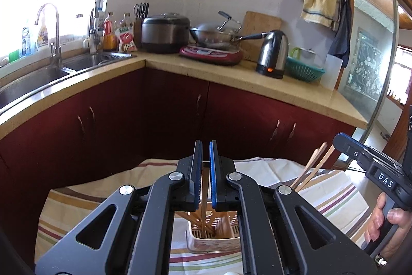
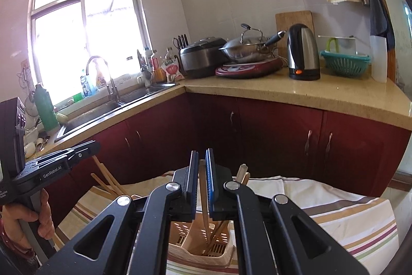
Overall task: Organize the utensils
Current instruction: 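Lower the left gripper's chopstick into the basket and open while the right gripper does the same, then move the right gripper toward the steel fork while the left gripper moves toward the silver spoon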
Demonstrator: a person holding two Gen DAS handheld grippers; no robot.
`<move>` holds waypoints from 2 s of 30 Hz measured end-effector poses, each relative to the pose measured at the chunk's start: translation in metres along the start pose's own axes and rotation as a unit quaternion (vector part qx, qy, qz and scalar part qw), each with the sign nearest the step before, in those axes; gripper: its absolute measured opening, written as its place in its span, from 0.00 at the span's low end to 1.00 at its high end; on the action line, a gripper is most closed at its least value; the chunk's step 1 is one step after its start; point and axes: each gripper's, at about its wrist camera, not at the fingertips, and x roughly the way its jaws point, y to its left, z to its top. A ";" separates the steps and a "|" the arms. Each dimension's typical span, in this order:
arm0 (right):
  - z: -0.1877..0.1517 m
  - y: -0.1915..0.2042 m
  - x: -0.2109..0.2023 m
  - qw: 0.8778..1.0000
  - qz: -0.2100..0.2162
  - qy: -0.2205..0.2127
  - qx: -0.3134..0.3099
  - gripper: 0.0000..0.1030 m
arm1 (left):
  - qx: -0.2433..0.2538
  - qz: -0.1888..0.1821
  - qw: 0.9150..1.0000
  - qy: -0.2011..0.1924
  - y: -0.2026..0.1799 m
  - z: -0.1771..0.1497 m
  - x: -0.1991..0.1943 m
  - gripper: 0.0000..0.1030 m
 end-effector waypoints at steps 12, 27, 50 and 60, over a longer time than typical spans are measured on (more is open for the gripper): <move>-0.001 -0.003 0.011 1.000 -0.007 -0.004 0.001 0.17 | -0.003 0.014 1.000 0.010 0.006 -0.013 0.013 0.39; 0.005 0.003 -0.024 0.999 -0.026 -0.043 -0.013 0.44 | -0.004 0.023 0.999 -0.024 0.003 -0.007 -0.016 0.73; -0.091 0.005 -0.063 0.994 -0.103 0.002 -0.032 0.44 | -0.001 0.083 0.995 -0.054 -0.001 -0.090 -0.096 0.80; -0.150 0.004 -0.040 0.990 -0.116 0.070 -0.027 0.44 | -0.028 0.110 0.993 0.016 0.022 -0.160 -0.074 0.80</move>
